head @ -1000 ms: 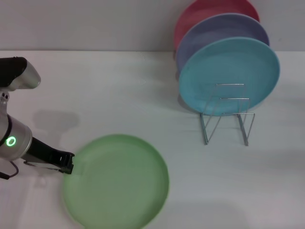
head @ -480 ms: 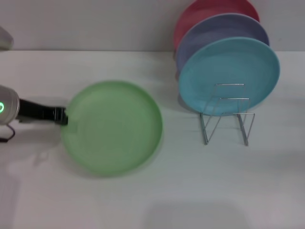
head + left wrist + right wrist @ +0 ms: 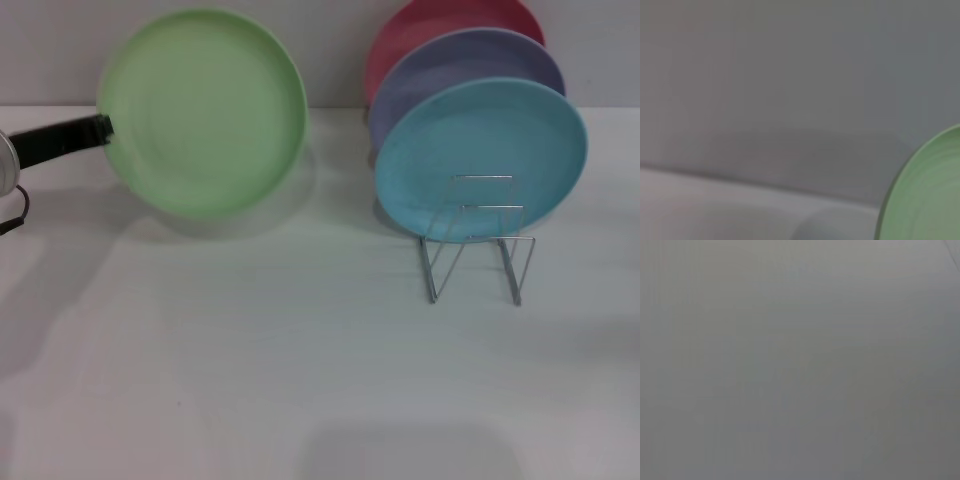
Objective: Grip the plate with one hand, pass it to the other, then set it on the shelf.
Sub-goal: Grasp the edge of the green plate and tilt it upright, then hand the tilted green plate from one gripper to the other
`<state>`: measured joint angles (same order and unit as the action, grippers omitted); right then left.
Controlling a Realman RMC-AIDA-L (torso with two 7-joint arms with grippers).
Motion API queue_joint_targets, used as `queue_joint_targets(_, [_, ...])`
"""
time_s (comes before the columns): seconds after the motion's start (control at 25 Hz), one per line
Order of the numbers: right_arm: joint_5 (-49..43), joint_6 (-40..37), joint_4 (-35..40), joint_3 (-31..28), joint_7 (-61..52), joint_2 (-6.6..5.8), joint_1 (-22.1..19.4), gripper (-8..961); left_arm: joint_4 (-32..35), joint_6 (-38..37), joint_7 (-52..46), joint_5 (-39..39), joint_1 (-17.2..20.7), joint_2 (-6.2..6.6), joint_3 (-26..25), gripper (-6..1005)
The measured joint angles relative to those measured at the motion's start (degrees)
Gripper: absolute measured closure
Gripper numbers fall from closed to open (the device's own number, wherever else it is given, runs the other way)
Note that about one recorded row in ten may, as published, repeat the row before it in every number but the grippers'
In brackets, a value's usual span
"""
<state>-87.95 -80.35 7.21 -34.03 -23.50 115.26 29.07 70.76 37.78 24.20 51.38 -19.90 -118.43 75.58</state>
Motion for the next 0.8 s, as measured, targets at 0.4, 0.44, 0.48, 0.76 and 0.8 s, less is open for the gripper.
queue_joint_targets(0.4, [-0.19, 0.58, -0.1, 0.93, 7.0, 1.39, 0.31, 251, -4.75, -43.4, 6.17, 8.87, 6.06, 0.05, 20.66, 970])
queue_joint_targets(0.44, [-0.2, 0.9, -0.25, 0.94, 8.06, 1.54, 0.39, 251, -5.97, -54.17, 6.0, 8.7, 7.04, 0.1, 26.18, 970])
queue_joint_targets(0.48, [-0.21, 0.97, -0.46, 0.97, 8.24, 1.59, 0.32, 251, -7.96, -64.55, 5.72, 8.59, 7.41, 0.18, 31.45, 970])
queue_joint_targets(0.76, [-0.21, -1.35, -0.42, 0.99, 7.97, 2.67, -0.48, 252, -21.8, -92.06, -8.55, -0.43, 6.0, 0.07, 44.93, 968])
queue_joint_targets(0.8, [-0.21, -2.12, -0.41, 0.99, 7.95, 2.86, -0.79, 252, -24.11, -94.74, -11.75, -1.73, 5.67, 0.03, 46.14, 968])
